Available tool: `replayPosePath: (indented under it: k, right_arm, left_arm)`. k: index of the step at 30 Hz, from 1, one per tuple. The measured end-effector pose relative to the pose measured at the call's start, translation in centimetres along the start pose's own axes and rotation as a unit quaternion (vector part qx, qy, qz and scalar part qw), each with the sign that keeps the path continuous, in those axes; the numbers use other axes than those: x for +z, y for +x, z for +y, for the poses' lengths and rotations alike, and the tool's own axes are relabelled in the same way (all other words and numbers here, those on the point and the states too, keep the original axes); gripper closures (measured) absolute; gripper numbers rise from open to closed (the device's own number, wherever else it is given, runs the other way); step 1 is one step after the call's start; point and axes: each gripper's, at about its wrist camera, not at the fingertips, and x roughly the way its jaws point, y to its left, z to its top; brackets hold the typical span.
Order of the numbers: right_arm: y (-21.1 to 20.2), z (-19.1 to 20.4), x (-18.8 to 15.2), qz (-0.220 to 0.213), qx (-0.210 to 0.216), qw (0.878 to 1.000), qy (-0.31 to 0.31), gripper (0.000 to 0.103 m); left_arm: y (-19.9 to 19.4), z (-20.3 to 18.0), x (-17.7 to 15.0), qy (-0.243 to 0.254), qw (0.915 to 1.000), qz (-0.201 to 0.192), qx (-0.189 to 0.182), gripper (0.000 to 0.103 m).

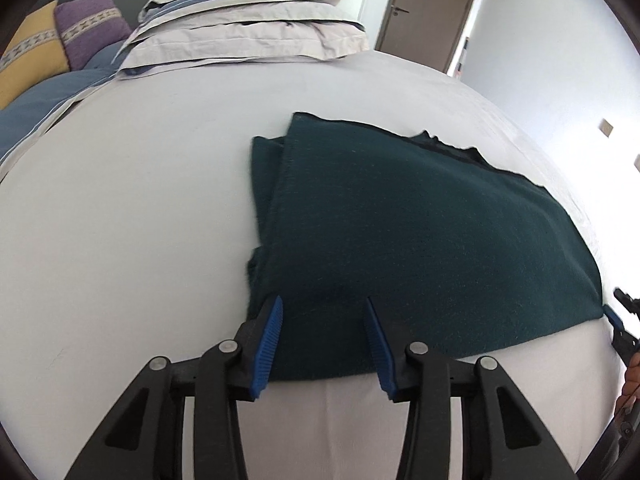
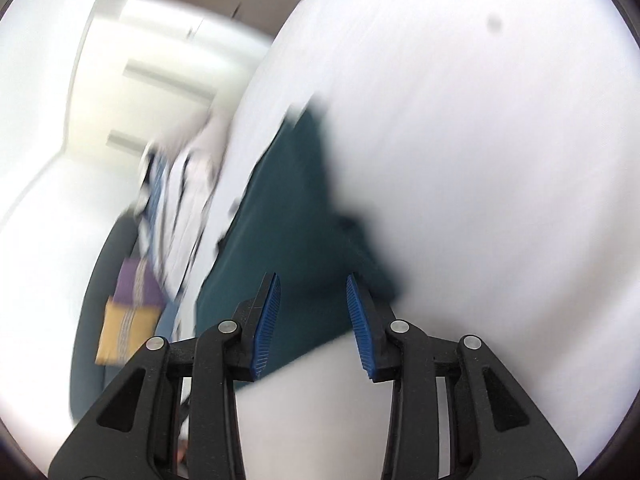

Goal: Fold small clothes
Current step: 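Grasp one side of the folded sweater with the right gripper and lift it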

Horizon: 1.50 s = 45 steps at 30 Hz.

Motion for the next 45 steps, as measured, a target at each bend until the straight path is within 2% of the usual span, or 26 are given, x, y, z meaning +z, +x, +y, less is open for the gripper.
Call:
replayPosePath:
  k: [1,3,5,7,11,13,14,16,18,20,25,28,32,34,36,38,45]
  right_arm:
    - [-1.5,-0.4,0.5,-0.023,-0.023,0.999,-0.001,0.063]
    - [-3.8,-0.6,1.4,-0.044,-0.031,0.999,-0.006,0.054]
    - [-4.8,-0.4,1.7,-0.048,-0.027,0.998,-0.008,0.049]
    - [-4.7,0.0,2.1,-0.043,-0.023,0.999,-0.015,0.049]
    - [-1.5,2.9,2.4,-0.022,-0.010,0.999,-0.032,0.047]
    - [0.3,3.8,3.2,-0.008,-0.019,0.999,-0.049,0.040]
    - [2.0,4.2,3.6,0.002,-0.038,0.998,-0.051,0.038]
    - [4.7,4.1,4.4,0.024,-0.047,0.997,-0.049,0.038]
    - [7.1,4.0,4.6,0.039,-0.052,0.997,-0.049,0.038]
    - [9.0,4.9,4.4,0.042,-0.051,0.996,-0.067,0.038]
    - [11.1,6.5,3.2,0.053,-0.048,0.993,-0.094,0.038]
    - [11.1,7.1,2.9,0.057,-0.040,0.993,-0.092,0.042]
    - [11.5,7.3,2.5,0.065,-0.055,0.990,-0.109,0.047]
    - [12.0,6.8,2.7,0.067,-0.061,0.991,-0.101,0.055]
    - [12.3,6.4,3.0,0.066,-0.063,0.992,-0.084,0.069]
    - [12.3,6.2,3.0,0.066,-0.065,0.993,-0.078,0.077]
    - [12.8,5.4,2.9,0.077,-0.047,0.994,-0.067,0.079]
  left_arm:
    - [-0.5,-0.1,0.0,-0.006,1.0000,0.000,0.001,0.057]
    - [-1.7,-1.1,0.4,-0.006,0.9999,-0.011,0.001,0.051]
    - [-2.5,-2.5,1.1,0.003,0.9997,-0.024,-0.007,0.034]
    - [-2.5,-4.4,2.0,0.017,0.9993,-0.030,-0.018,0.033]
    - [-0.8,-8.3,3.6,0.054,0.9975,-0.021,-0.040,0.033]
    - [0.8,-9.8,4.3,0.068,0.9968,-0.002,-0.043,0.033]
    - [1.9,-10.3,4.6,0.068,0.9967,0.007,-0.044,0.033]
    - [3.5,-10.8,5.0,0.069,0.9964,0.027,-0.041,0.033]
    - [5.9,-11.0,5.0,0.070,0.9948,0.067,-0.033,0.033]
    - [6.7,-10.7,4.8,0.067,0.9953,0.066,-0.023,0.028]
    - [6.8,-10.9,4.1,0.080,0.9948,0.060,-0.019,0.027]
    - [6.9,-10.8,3.9,0.080,0.9949,0.058,-0.020,0.026]
    - [6.9,-10.8,3.9,0.085,0.9946,0.057,-0.017,0.026]
    - [6.9,-10.7,3.9,0.084,0.9949,0.053,-0.017,0.026]
    - [7.2,-10.7,3.9,0.085,0.9948,0.054,-0.017,0.026]
    - [7.2,-10.8,3.9,0.086,0.9947,0.054,-0.017,0.025]
    - [7.3,-10.9,3.8,0.089,0.9943,0.055,-0.018,0.025]
